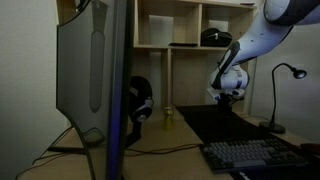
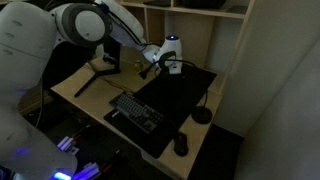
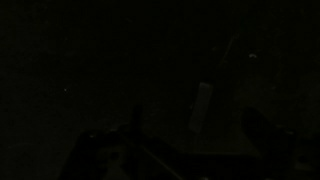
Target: Turn the lamp on and off
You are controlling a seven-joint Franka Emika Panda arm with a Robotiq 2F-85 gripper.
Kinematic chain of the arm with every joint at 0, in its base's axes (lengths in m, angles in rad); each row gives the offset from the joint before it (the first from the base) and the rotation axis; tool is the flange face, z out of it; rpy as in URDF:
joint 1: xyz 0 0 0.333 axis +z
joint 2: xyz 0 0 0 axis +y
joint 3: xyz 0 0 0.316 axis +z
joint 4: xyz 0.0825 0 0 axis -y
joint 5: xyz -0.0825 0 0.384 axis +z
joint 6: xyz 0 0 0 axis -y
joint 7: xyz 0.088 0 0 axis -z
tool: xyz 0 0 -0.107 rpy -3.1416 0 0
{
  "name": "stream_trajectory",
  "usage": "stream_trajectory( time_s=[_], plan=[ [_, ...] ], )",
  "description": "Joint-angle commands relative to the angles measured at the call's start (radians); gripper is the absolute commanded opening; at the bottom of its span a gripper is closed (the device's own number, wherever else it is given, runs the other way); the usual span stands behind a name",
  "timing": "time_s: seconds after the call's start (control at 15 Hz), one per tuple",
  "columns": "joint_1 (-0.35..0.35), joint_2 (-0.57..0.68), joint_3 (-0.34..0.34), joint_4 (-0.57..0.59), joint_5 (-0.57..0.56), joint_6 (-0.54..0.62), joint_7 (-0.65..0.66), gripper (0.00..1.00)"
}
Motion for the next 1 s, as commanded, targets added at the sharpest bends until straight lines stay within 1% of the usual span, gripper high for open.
stream_trajectory(
  time_s=[0.0, 0.33, 0.93],
  plan=[
    [-0.012, 0.044, 0.002, 0.049, 0.026, 0.0, 0.027, 1.0],
    [-0.017, 0.093, -0.008, 0.104, 0.02, 0.006, 0.073, 1.0],
    [-0.025, 0.171, 0.004, 0.203, 0.024, -0.021, 0.087, 1.0]
  ],
)
